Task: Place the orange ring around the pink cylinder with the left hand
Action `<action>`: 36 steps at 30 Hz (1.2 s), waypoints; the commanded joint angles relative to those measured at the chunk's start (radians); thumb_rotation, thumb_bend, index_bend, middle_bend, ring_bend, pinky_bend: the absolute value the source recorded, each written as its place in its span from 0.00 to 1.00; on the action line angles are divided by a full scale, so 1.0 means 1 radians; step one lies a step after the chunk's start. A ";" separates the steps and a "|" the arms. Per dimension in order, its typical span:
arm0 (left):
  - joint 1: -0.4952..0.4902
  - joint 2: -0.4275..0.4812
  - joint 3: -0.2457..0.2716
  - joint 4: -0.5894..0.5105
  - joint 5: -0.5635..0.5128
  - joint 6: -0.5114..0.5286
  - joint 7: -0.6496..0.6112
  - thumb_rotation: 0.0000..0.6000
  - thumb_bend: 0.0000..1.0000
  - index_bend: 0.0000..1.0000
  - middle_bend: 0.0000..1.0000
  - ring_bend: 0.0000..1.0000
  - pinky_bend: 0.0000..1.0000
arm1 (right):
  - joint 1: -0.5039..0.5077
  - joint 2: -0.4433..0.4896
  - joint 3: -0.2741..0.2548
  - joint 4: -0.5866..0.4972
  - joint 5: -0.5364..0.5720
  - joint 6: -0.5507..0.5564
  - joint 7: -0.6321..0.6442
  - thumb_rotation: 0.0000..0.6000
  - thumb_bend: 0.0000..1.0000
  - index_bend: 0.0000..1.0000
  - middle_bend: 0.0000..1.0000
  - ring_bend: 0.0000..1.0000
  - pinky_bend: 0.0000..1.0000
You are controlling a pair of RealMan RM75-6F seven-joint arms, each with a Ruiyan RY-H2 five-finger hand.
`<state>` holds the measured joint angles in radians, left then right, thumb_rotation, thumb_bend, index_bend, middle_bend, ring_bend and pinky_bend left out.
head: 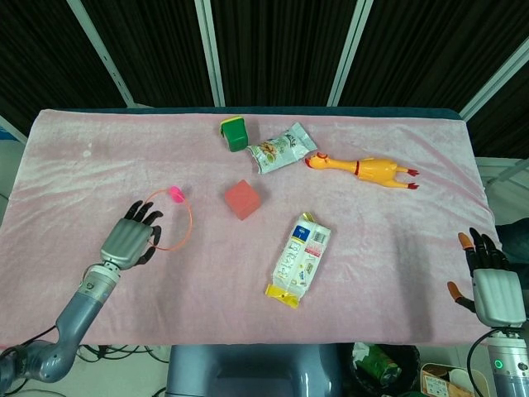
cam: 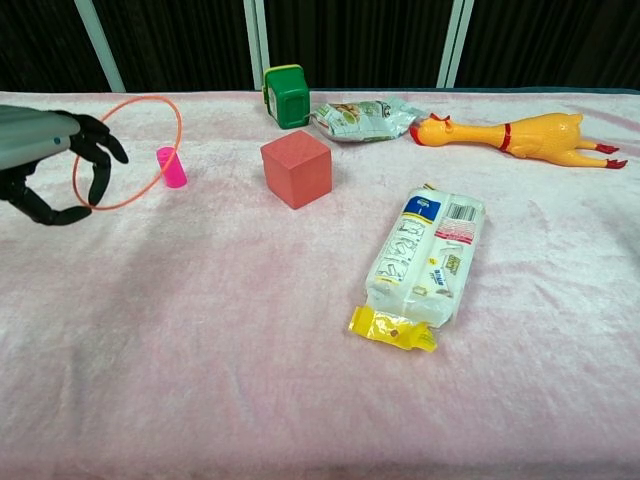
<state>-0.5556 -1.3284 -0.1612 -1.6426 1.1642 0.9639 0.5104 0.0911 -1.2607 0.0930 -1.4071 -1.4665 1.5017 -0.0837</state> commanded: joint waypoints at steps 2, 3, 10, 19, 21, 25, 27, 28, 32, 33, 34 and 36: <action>-0.054 0.028 -0.060 0.023 -0.081 -0.050 -0.011 1.00 0.45 0.62 0.18 0.00 0.00 | 0.002 -0.002 -0.001 0.002 0.002 -0.005 -0.004 1.00 0.18 0.00 0.00 0.00 0.18; -0.063 0.030 -0.069 0.031 -0.098 -0.060 -0.011 1.00 0.45 0.62 0.18 0.00 0.00 | 0.002 -0.003 -0.001 0.003 0.002 -0.006 -0.005 1.00 0.18 0.00 0.00 0.00 0.18; -0.185 -0.001 -0.118 0.153 -0.313 -0.193 0.007 1.00 0.45 0.62 0.18 0.00 0.00 | 0.006 -0.010 -0.002 0.010 0.006 -0.018 -0.015 1.00 0.18 0.00 0.00 0.00 0.18; -0.275 -0.072 -0.109 0.308 -0.473 -0.282 0.014 1.00 0.45 0.62 0.17 0.00 0.00 | 0.009 -0.017 -0.003 0.019 0.010 -0.028 -0.019 1.00 0.18 0.00 0.00 0.00 0.18; -0.288 -0.085 -0.102 0.333 -0.497 -0.301 0.012 1.00 0.45 0.62 0.17 0.00 0.00 | 0.009 -0.017 -0.003 0.021 0.011 -0.029 -0.018 1.00 0.18 0.00 0.00 0.00 0.18; -0.306 -0.102 -0.080 0.367 -0.537 -0.344 -0.003 1.00 0.45 0.61 0.17 0.00 0.00 | 0.009 -0.019 -0.002 0.023 0.012 -0.027 -0.017 1.00 0.18 0.00 0.00 0.00 0.18; -0.314 -0.109 -0.068 0.388 -0.551 -0.354 -0.010 1.00 0.45 0.61 0.17 0.00 0.00 | 0.008 -0.019 -0.002 0.025 0.011 -0.027 -0.016 1.00 0.18 0.00 0.00 0.00 0.18; -0.319 -0.116 -0.063 0.401 -0.561 -0.358 -0.016 1.00 0.45 0.61 0.17 0.00 0.00 | 0.008 -0.019 -0.003 0.025 0.011 -0.028 -0.015 1.00 0.18 0.00 0.00 0.00 0.18; -0.334 -0.143 -0.055 0.444 -0.580 -0.376 -0.050 1.00 0.45 0.60 0.17 0.00 0.00 | 0.009 -0.020 -0.006 0.022 0.010 -0.032 -0.017 1.00 0.18 0.00 0.00 0.00 0.18; -0.338 -0.146 -0.053 0.448 -0.582 -0.384 -0.060 1.00 0.45 0.60 0.17 0.00 0.00 | 0.009 -0.020 -0.006 0.022 0.008 -0.032 -0.018 1.00 0.18 0.00 0.00 0.00 0.18; -0.342 -0.149 -0.049 0.452 -0.581 -0.389 -0.066 1.00 0.43 0.59 0.16 0.00 0.00 | 0.009 -0.020 -0.007 0.022 0.008 -0.033 -0.020 1.00 0.18 0.00 0.00 0.00 0.19; -0.348 -0.154 -0.042 0.459 -0.578 -0.392 -0.076 1.00 0.37 0.57 0.16 0.00 0.00 | 0.009 -0.019 -0.007 0.019 0.008 -0.033 -0.022 1.00 0.18 0.00 0.00 0.00 0.18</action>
<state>-0.9006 -1.4791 -0.2070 -1.1863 0.5861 0.5747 0.4379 0.1001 -1.2799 0.0858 -1.3875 -1.4582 1.4688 -0.1050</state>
